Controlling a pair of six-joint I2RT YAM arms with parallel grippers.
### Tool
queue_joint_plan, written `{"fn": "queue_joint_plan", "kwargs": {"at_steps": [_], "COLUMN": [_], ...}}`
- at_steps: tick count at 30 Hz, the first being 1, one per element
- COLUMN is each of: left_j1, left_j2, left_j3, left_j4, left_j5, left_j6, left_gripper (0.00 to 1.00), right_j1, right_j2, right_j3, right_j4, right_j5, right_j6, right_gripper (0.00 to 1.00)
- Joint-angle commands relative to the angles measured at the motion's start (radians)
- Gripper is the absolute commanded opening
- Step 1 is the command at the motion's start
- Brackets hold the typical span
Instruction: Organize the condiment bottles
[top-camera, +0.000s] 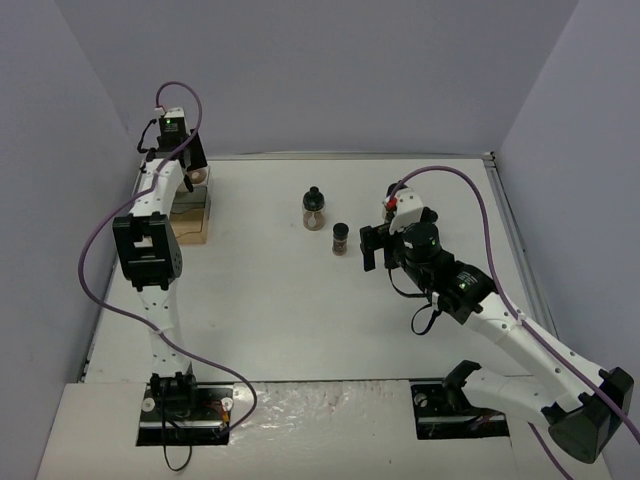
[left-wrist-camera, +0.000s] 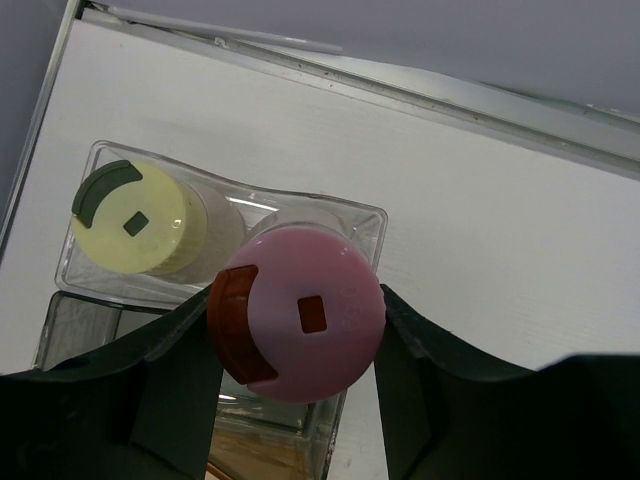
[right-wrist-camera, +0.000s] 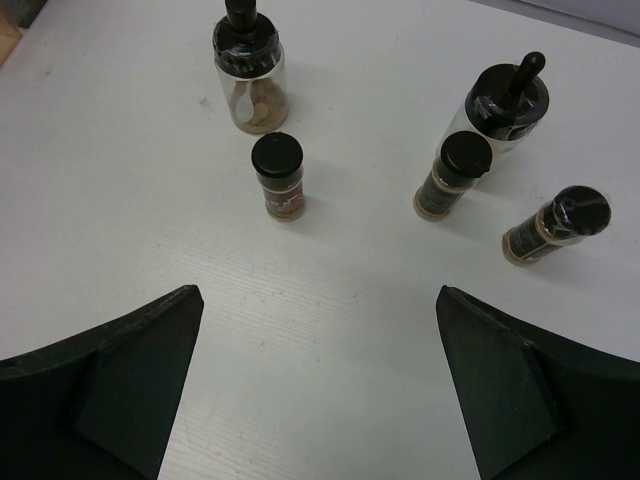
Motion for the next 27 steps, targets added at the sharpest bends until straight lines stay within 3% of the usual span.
{"fn": "queue_joint_plan", "kwargs": {"at_steps": [1,7,17,21,25,27], "left_j1": [0.005,0.005,0.005,0.009,0.013,0.011], "left_j2": [0.017,0.03,0.043,0.027,-0.029,-0.067], "left_j3": [0.076,0.064,0.037,0.039,0.037,0.013], "left_j4": [0.05,0.046,0.044,0.013,-0.041,-0.056], "left_j5": [0.007,0.006,0.009,0.012,0.012,0.08], "left_j6": [0.01,0.013,0.03,0.027,0.008,-0.023], "left_gripper": [0.1,0.13,0.76,0.9,0.95,0.97], "right_j1": [-0.005,-0.005,-0.005,-0.005,-0.005,-0.005], "right_j2": [0.005,0.003,0.0,-0.002,-0.012,-0.018], "right_j3": [-0.003,-0.007,-0.014,-0.015,-0.012,-0.007], "right_j4": [0.071,0.071,0.073,0.073,0.073,0.074], "right_j5": [0.001,0.006,0.003,0.003,0.001,0.005], "right_j6": [0.011,0.014,0.022,0.026,0.028,0.028], "right_gripper": [1.0,1.0,1.0,1.0,1.0,1.0]}}
